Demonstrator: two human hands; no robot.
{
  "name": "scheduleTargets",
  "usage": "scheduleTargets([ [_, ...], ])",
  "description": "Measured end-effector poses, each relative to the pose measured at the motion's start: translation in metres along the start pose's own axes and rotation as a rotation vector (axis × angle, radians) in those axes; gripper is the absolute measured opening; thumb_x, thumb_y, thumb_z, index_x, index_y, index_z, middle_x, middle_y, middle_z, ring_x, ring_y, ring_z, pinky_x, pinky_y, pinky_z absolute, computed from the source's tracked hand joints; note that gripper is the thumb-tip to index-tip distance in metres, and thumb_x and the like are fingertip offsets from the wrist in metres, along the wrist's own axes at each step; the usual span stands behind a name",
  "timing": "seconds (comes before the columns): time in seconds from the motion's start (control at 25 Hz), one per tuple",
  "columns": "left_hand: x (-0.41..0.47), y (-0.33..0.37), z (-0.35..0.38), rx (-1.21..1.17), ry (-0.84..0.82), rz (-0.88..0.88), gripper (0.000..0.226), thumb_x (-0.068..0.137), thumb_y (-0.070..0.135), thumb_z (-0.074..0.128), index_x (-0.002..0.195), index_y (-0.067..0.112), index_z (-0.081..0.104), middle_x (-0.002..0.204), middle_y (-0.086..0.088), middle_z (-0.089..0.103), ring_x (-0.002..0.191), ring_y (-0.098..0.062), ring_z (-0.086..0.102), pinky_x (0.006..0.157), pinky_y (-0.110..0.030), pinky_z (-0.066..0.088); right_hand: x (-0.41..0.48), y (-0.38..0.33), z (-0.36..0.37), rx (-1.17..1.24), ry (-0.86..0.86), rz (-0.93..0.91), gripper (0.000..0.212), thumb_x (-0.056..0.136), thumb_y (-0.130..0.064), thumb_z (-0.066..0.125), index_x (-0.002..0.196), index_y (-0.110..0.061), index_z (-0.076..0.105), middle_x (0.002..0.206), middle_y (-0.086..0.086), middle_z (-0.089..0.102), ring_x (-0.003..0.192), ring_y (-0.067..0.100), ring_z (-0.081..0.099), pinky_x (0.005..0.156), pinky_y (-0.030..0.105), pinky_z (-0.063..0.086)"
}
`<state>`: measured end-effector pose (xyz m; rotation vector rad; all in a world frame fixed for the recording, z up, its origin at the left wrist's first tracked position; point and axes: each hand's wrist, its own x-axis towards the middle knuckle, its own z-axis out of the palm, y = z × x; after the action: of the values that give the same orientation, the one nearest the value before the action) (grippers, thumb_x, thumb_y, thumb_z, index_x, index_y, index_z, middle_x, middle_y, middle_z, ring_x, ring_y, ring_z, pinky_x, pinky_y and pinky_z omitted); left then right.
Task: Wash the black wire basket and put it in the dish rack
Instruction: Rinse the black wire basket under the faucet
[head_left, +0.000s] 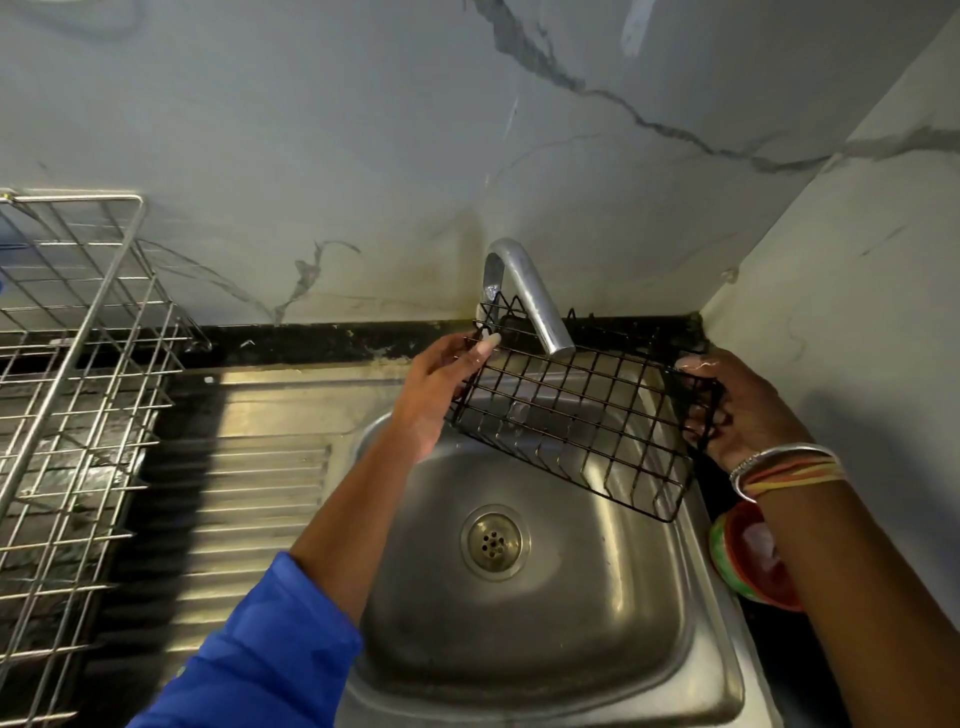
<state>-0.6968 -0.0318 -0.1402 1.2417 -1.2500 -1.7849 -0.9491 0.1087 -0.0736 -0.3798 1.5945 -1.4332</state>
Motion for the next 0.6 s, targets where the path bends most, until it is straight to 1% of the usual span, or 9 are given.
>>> scheduleTargets([
  [0.08, -0.006, 0.0, -0.01, -0.094, 0.018, -0.101, 0.052, 0.071, 0.042, 0.083, 0.115, 0.018, 0.068, 0.115, 0.006, 0.074, 0.119, -0.019, 0.059, 0.114, -0.051, 0.032, 0.011, 0.006, 0.008, 0.019, -0.047, -0.033, 0.025, 0.056, -0.03, 0.075, 0.079, -0.024, 0.066, 0.063, -0.002, 0.054, 0.056, 0.015, 0.042, 0.051, 0.023, 0.03],
  [0.12, -0.008, 0.0, -0.018, -0.106, 0.012, -0.139, 0.057, 0.069, 0.038, 0.084, 0.119, 0.019, 0.066, 0.116, 0.005, 0.073, 0.121, -0.022, 0.058, 0.111, -0.051, 0.035, 0.018, 0.008, 0.011, 0.014, -0.086, -0.055, 0.02, 0.061, -0.026, 0.072, 0.08, -0.026, 0.065, 0.064, -0.003, 0.05, 0.055, 0.013, 0.04, 0.048, 0.021, 0.029],
  [0.2, -0.015, -0.002, -0.033, -0.139, 0.003, -0.209, 0.086, 0.058, 0.04, 0.091, 0.133, 0.018, 0.057, 0.123, -0.003, 0.07, 0.118, -0.027, 0.063, 0.099, -0.048, 0.048, 0.028, 0.01, 0.022, -0.007, -0.161, -0.076, 0.015, 0.073, -0.021, 0.063, 0.086, -0.028, 0.066, 0.068, -0.005, 0.047, 0.055, 0.01, 0.039, 0.044, 0.02, 0.029],
  [0.28, -0.023, -0.005, -0.043, -0.168, 0.065, -0.203, 0.1, 0.055, 0.044, 0.092, 0.141, 0.013, 0.051, 0.124, -0.008, 0.071, 0.108, -0.023, 0.07, 0.079, -0.037, 0.055, 0.035, 0.013, 0.038, -0.052, -0.177, -0.061, 0.016, 0.083, -0.019, 0.057, 0.095, -0.026, 0.065, 0.08, -0.001, 0.055, 0.064, 0.014, 0.051, 0.05, 0.022, 0.038],
  [0.36, -0.034, -0.009, -0.042, -0.196, 0.19, -0.165, 0.092, 0.059, 0.045, 0.087, 0.137, 0.011, 0.052, 0.124, -0.009, 0.07, 0.102, -0.02, 0.068, 0.075, -0.032, 0.051, 0.04, 0.019, 0.056, -0.09, -0.141, -0.024, 0.022, 0.082, -0.031, 0.059, 0.103, -0.028, 0.066, 0.1, 0.003, 0.061, 0.087, 0.023, 0.062, 0.068, 0.032, 0.05],
  [0.4, -0.04, -0.011, -0.04, -0.214, 0.246, -0.144, 0.083, 0.06, 0.044, 0.084, 0.13, 0.012, 0.055, 0.122, -0.008, 0.069, 0.103, -0.021, 0.065, 0.082, -0.034, 0.049, 0.041, 0.023, 0.065, -0.136, -0.107, -0.033, 0.03, 0.081, -0.037, 0.06, 0.11, -0.029, 0.064, 0.109, 0.002, 0.06, 0.097, 0.025, 0.061, 0.074, 0.035, 0.052],
  [0.44, -0.047, -0.013, -0.038, -0.218, 0.29, -0.112, 0.07, 0.06, 0.043, 0.082, 0.119, 0.015, 0.058, 0.117, -0.007, 0.069, 0.104, -0.021, 0.064, 0.089, -0.038, 0.045, 0.04, 0.027, 0.072, -0.225, -0.083, -0.082, 0.036, 0.085, -0.039, 0.059, 0.119, -0.029, 0.06, 0.115, 0.0, 0.058, 0.099, 0.023, 0.06, 0.073, 0.03, 0.054],
  [0.52, -0.059, -0.016, -0.037, -0.175, 0.36, -0.04, 0.05, 0.061, 0.044, 0.08, 0.101, 0.019, 0.063, 0.106, -0.001, 0.069, 0.104, -0.017, 0.063, 0.098, -0.041, 0.042, 0.036, 0.037, 0.084, -0.481, -0.023, -0.259, 0.041, 0.095, -0.037, 0.051, 0.133, -0.022, 0.048, 0.115, -0.001, 0.056, 0.084, 0.011, 0.057, 0.055, 0.014, 0.047],
  [0.6, -0.065, -0.017, -0.036, -0.14, 0.407, 0.037, 0.04, 0.062, 0.043, 0.08, 0.092, 0.019, 0.065, 0.097, 0.001, 0.07, 0.097, -0.007, 0.064, 0.093, -0.033, 0.042, 0.03, 0.051, 0.093, -0.647, 0.058, -0.335, 0.052, 0.095, -0.046, 0.05, 0.139, -0.021, 0.039, 0.105, 0.003, 0.062, 0.068, 0.006, 0.055, 0.047, 0.016, 0.04],
])
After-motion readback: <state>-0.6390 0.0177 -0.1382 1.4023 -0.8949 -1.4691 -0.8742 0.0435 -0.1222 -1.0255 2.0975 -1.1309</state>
